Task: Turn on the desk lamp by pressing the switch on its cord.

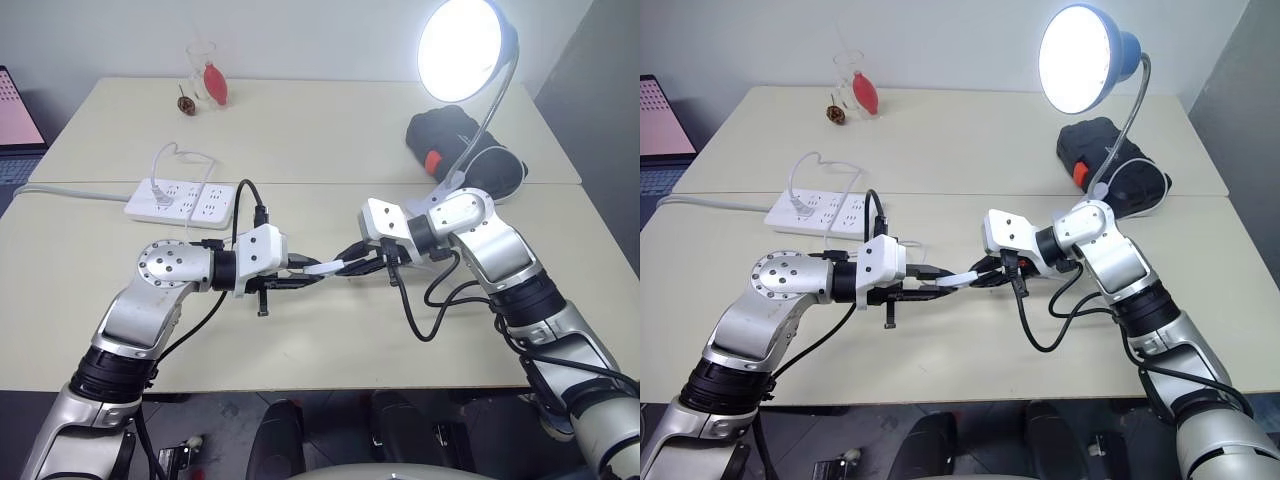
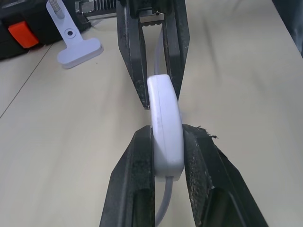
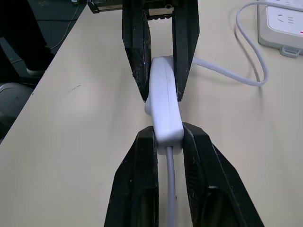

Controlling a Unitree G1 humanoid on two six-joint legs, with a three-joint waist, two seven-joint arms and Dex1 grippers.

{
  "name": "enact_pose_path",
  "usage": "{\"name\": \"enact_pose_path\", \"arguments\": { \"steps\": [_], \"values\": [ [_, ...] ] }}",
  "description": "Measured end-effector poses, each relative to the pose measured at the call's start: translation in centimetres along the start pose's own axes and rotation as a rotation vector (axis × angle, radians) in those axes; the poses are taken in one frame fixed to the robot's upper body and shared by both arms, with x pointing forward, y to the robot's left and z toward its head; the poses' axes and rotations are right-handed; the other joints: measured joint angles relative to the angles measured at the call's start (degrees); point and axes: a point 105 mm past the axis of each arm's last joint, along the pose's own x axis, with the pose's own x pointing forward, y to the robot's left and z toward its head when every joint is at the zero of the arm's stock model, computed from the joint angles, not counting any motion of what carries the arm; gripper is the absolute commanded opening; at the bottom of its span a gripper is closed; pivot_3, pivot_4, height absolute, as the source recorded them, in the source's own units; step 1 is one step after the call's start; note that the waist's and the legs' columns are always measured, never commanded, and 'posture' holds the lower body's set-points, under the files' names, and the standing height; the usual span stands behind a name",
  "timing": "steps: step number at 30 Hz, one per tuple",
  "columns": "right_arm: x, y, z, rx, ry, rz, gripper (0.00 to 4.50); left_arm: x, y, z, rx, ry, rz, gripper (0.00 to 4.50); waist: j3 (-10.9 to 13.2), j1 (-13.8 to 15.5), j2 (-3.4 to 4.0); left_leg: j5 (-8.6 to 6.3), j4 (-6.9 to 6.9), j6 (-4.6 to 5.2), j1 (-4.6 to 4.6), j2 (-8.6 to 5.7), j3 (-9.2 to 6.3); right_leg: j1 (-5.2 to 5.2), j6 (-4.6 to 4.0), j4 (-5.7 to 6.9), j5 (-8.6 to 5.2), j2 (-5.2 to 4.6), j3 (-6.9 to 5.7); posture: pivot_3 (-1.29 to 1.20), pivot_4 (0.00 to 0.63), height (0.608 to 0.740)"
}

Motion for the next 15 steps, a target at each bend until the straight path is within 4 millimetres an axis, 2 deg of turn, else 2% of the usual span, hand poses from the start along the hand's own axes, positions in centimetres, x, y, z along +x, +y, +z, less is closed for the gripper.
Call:
{"name": "enact_pose_path", "arguments": {
  "steps": [12, 14, 15],
  "values": [
    [0.00, 0.01, 0.10, -0.004, -0.001, 0.001, 0.37, -0.06, 0.05, 0.02, 0.035, -0.011, -0.008, 0.51, 0.0, 0.0, 0.00, 0.00, 0.00, 0.00, -0.01, 0.00, 0.00, 0.00, 0.00, 0.00, 0.00, 0.00, 0.00, 0.00, 0.150, 0.740],
    [0.00, 0.01, 0.10, -0.004, -0.001, 0.001, 0.37, -0.06, 0.07, 0.00, 0.035, -0.010, -0.007, 1.21, 0.0, 0.0, 0.00, 0.00, 0.00, 0.00, 0.00, 0.00, 0.00, 0.00, 0.00, 0.00, 0.00, 0.00, 0.00, 0.00, 0.150, 0.740],
    [0.05, 0.02, 0.14, -0.004, -0.004, 0.002, 0.37, -0.08, 0.16, -0.07, 0.035, -0.007, 0.000, 1.31, 0.0, 0.0, 0.00, 0.00, 0.00, 0.00, 0.00, 0.00, 0.00, 0.00, 0.00, 0.00, 0.00, 0.00, 0.00, 0.00, 0.150, 0.740]
  ]
}}
